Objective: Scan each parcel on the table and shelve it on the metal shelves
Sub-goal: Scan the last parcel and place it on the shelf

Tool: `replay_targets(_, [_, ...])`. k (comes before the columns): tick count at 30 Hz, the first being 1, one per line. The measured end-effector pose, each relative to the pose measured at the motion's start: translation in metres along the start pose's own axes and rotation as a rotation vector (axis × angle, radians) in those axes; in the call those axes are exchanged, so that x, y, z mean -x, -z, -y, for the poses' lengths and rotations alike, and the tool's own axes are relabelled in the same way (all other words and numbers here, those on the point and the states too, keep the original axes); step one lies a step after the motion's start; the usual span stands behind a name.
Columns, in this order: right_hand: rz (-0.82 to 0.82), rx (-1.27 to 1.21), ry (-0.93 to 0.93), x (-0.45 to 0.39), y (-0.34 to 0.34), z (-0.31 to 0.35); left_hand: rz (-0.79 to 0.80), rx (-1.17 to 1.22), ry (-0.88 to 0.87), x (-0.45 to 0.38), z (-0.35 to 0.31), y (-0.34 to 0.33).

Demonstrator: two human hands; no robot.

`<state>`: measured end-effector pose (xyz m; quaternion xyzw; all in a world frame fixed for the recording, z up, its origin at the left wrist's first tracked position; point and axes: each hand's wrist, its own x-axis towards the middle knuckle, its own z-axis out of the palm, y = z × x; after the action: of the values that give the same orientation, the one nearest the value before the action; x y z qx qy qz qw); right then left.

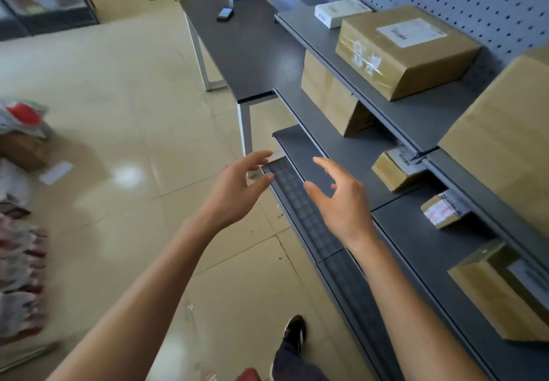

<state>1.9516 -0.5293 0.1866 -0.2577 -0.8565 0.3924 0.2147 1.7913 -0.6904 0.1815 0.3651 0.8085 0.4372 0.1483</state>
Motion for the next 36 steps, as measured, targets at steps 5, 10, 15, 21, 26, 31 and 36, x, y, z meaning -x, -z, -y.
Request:
replay_targets(5, [0.07,-0.033,0.029,-0.061,-0.016,-0.007,-0.06,-0.02,0.082,-0.035,0.021,0.01])
replay_targets(10, [0.133,-0.068,0.065,-0.116,-0.042,0.011,-0.141,-0.024,0.125,-0.07,0.041,0.037])
replay_targets(15, [0.167,-0.027,0.103,-0.176,-0.08,0.034,-0.195,0.0,0.145,-0.115,0.073,0.073])
replay_targets(21, [0.166,-0.005,0.105,-0.246,-0.132,0.077,-0.198,0.025,0.15,-0.176,0.114,0.132])
replay_targets(26, [0.157,0.002,0.122,-0.295,-0.171,0.108,-0.198,0.039,0.144,-0.219,0.134,0.179])
replay_targets(31, [0.17,-0.011,0.125,-0.331,-0.202,0.118,-0.2,0.022,0.138,-0.251,0.149,0.211])
replay_targets(36, [0.175,-0.018,0.134,-0.379,-0.228,0.117,-0.217,0.013,0.169,-0.286,0.174,0.232])
